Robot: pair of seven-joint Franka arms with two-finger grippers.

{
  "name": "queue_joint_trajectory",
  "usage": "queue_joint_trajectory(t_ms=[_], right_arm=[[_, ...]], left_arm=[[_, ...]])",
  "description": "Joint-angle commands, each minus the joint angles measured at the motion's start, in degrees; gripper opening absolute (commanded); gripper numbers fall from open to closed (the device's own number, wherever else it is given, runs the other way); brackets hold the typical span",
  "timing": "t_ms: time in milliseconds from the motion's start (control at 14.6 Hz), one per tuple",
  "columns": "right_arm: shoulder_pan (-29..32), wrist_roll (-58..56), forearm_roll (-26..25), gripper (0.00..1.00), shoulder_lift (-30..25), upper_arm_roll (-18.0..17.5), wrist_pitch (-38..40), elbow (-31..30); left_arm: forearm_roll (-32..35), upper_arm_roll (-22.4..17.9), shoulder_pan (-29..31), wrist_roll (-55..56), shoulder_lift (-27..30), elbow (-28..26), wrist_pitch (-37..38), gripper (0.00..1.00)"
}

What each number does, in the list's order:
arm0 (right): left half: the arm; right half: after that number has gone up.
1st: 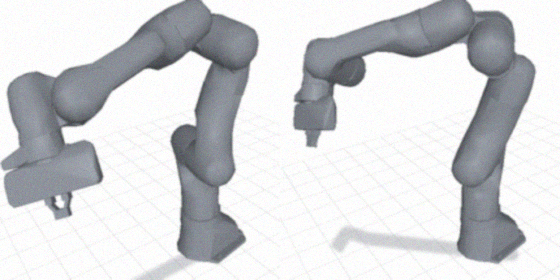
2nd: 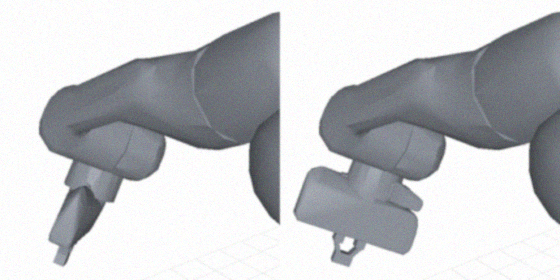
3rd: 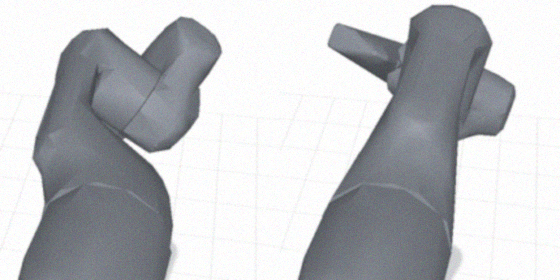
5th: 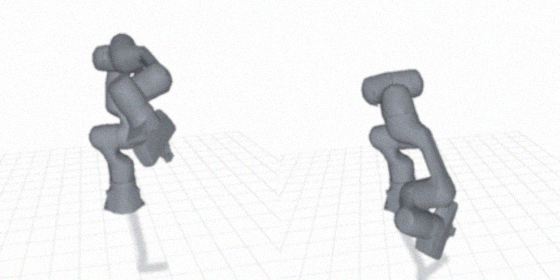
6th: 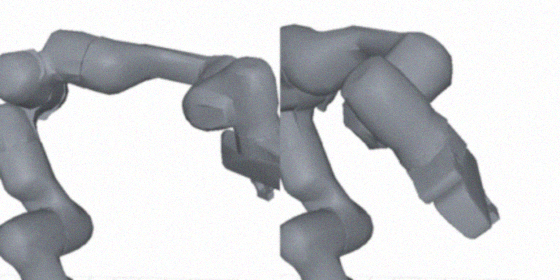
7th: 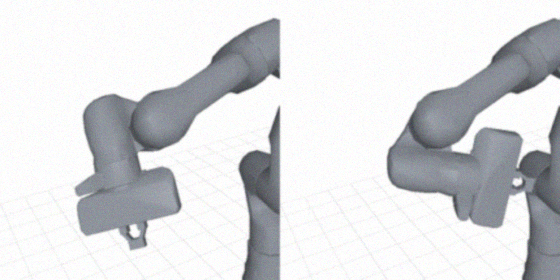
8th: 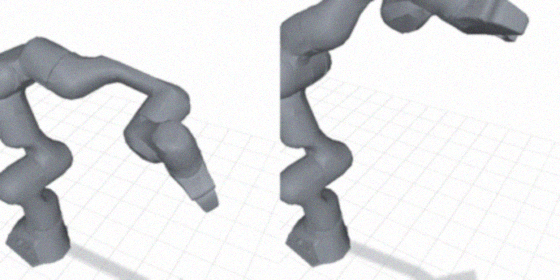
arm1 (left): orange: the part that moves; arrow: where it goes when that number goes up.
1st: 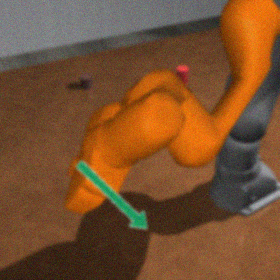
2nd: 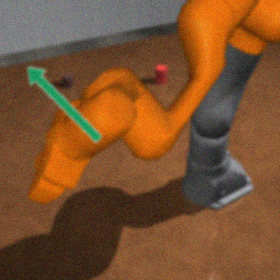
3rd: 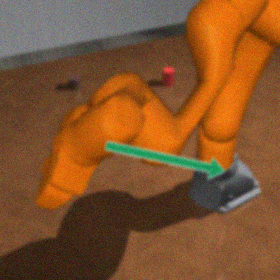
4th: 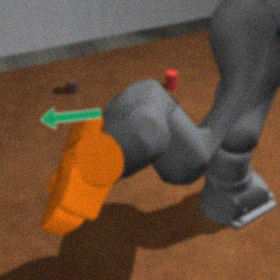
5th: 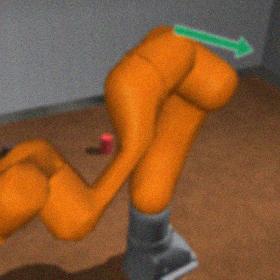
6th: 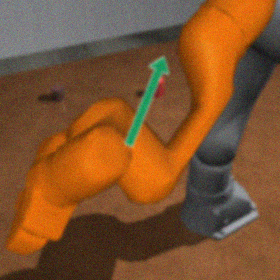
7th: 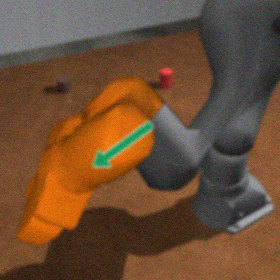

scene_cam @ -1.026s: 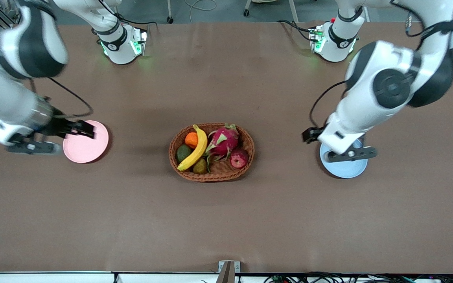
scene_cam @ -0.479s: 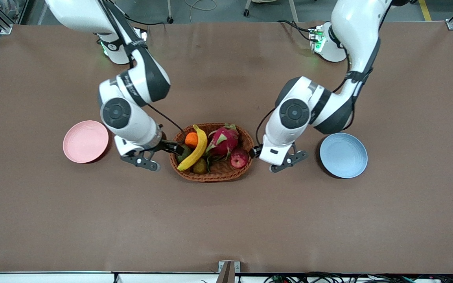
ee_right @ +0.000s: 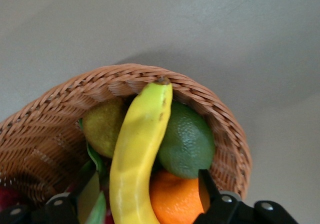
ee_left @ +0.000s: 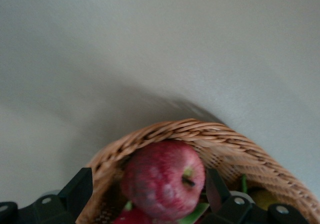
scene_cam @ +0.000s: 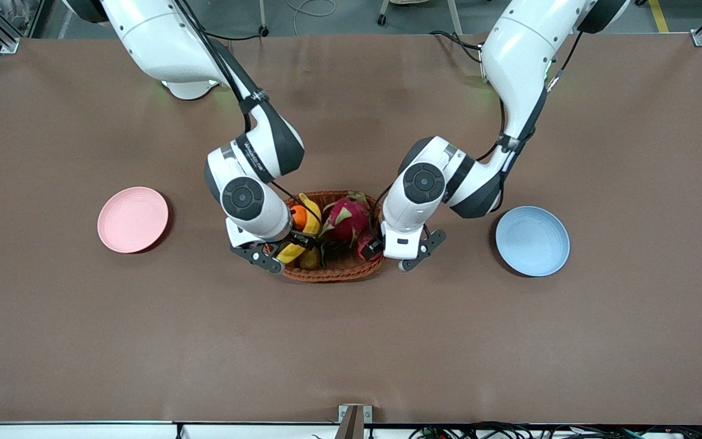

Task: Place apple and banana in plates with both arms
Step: 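Grasp the banana with the right gripper while the left gripper grasps the apple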

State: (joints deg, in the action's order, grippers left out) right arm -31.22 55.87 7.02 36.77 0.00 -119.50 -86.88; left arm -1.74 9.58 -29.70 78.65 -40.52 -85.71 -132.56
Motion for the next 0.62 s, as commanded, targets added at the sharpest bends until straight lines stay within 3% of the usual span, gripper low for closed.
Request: queue_joint_trajectory(t_ms=[0, 410, 479, 547], right_arm=[[-0.2, 3.3, 0.6, 0.82, 2.5, 0.6, -1.4, 2.5], [-1.8, 5.9, 0.5, 0.75, 4.7, 0.5, -2.8, 2.5], [-1.8, 6.3, 0.6, 0.71, 4.7, 0.5, -2.8, 2.5], [-1.9, 6.7, 0.7, 0.61, 4.8, 0.5, -2.7, 2.5]], left_arm=[[-3.3, -0.2, -1.2, 2.1, -2.3, 1.7, -2.2, 1.0], [-4.3, -0.2, -2.2, 1.8, -4.0, 1.6, -2.2, 1.0], [-4.4, -0.2, -2.1, 1.6, -4.0, 1.6, -2.2, 0.99], [-4.1, -0.2, -2.1, 1.3, -4.1, 1.6, -2.2, 0.92]])
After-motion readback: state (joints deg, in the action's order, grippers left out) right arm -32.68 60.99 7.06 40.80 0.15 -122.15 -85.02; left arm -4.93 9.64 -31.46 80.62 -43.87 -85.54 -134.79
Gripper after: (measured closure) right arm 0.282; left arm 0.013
